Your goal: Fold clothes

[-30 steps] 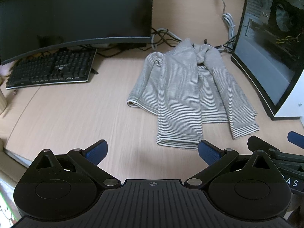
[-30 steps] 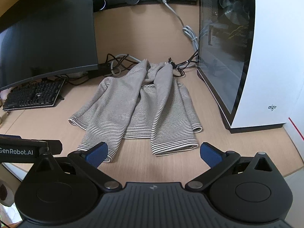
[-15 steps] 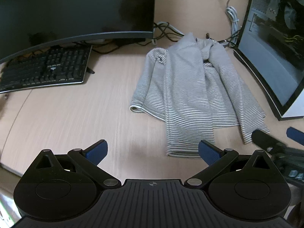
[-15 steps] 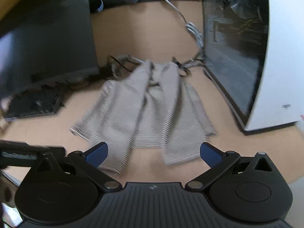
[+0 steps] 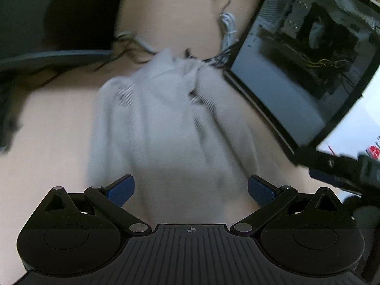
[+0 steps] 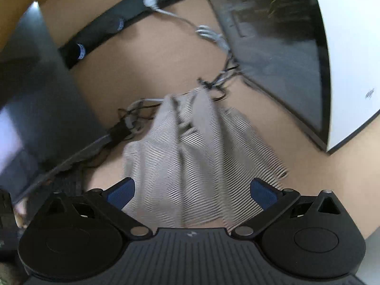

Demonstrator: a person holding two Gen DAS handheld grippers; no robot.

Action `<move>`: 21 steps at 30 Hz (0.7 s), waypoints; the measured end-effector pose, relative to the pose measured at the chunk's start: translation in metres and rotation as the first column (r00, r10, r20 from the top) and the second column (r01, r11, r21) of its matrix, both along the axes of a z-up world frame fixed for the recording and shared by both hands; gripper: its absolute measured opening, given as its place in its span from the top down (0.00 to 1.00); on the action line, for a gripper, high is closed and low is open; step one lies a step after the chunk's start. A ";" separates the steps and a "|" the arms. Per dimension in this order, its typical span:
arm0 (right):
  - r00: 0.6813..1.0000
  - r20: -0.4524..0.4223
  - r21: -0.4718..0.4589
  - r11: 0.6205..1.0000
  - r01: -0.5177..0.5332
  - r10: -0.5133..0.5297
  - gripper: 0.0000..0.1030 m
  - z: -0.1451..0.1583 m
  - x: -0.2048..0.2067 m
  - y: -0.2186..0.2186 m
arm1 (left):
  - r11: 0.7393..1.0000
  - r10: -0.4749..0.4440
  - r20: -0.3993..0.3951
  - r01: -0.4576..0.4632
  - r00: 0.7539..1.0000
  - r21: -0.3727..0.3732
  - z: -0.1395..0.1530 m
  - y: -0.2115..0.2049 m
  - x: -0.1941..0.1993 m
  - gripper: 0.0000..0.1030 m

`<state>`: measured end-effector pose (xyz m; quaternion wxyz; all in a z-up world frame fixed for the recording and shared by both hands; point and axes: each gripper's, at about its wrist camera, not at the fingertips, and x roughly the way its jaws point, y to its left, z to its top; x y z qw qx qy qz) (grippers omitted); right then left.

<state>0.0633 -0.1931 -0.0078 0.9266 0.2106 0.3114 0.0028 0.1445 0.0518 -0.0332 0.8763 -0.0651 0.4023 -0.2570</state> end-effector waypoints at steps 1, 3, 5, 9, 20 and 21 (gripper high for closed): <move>1.000 0.012 -0.021 1.000 -0.009 0.009 0.00 -0.001 0.009 -0.001 | 1.000 -0.008 0.004 0.008 1.000 -0.001 -0.004 -0.009 0.013 0.00; 0.998 0.043 -0.062 0.997 -0.035 0.037 0.00 -0.006 0.036 -0.002 | 1.000 -0.023 0.013 0.023 1.000 -0.001 -0.012 -0.027 0.038 0.00; 0.995 0.039 -0.051 0.995 -0.091 0.093 0.00 -0.017 0.074 -0.005 | 1.000 0.008 0.015 -0.009 1.000 0.027 -0.023 -0.038 0.053 0.00; 0.976 0.007 0.045 0.975 -0.216 0.216 0.00 -0.049 0.145 -0.009 | 0.996 0.088 -0.047 -0.087 0.995 0.015 -0.044 -0.039 0.067 0.00; 0.855 -0.172 0.312 0.850 -0.425 0.490 0.00 -0.081 0.105 -0.024 | 0.995 0.086 -0.187 -0.076 0.979 0.059 -0.029 -0.012 -0.014 0.00; 0.838 -0.191 0.360 0.830 -0.425 0.512 0.00 -0.082 0.094 -0.026 | 0.997 0.064 -0.202 -0.055 0.977 0.051 -0.028 -0.005 -0.022 0.00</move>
